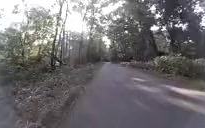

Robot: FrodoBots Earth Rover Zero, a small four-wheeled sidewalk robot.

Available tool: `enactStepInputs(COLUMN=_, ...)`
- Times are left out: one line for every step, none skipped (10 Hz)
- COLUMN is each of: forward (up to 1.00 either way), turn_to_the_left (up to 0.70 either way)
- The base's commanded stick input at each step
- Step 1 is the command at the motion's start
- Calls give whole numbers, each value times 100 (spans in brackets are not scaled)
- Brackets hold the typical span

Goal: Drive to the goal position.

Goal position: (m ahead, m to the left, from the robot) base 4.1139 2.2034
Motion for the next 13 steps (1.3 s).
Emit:
enactStepInputs(forward=70, turn_to_the_left=-1)
enactStepInputs(forward=70, turn_to_the_left=-1)
enactStepInputs(forward=70, turn_to_the_left=-1)
enactStepInputs(forward=70, turn_to_the_left=-1)
enactStepInputs(forward=70, turn_to_the_left=-1)
enactStepInputs(forward=70, turn_to_the_left=-1)
enactStepInputs(forward=70, turn_to_the_left=-1)
enactStepInputs(forward=70, turn_to_the_left=-1)
enactStepInputs(forward=70, turn_to_the_left=-1)
enactStepInputs(forward=70, turn_to_the_left=-1)
enactStepInputs(forward=70, turn_to_the_left=-1)
enactStepInputs(forward=70, turn_to_the_left=-1)
enactStepInputs(forward=70, turn_to_the_left=-1)
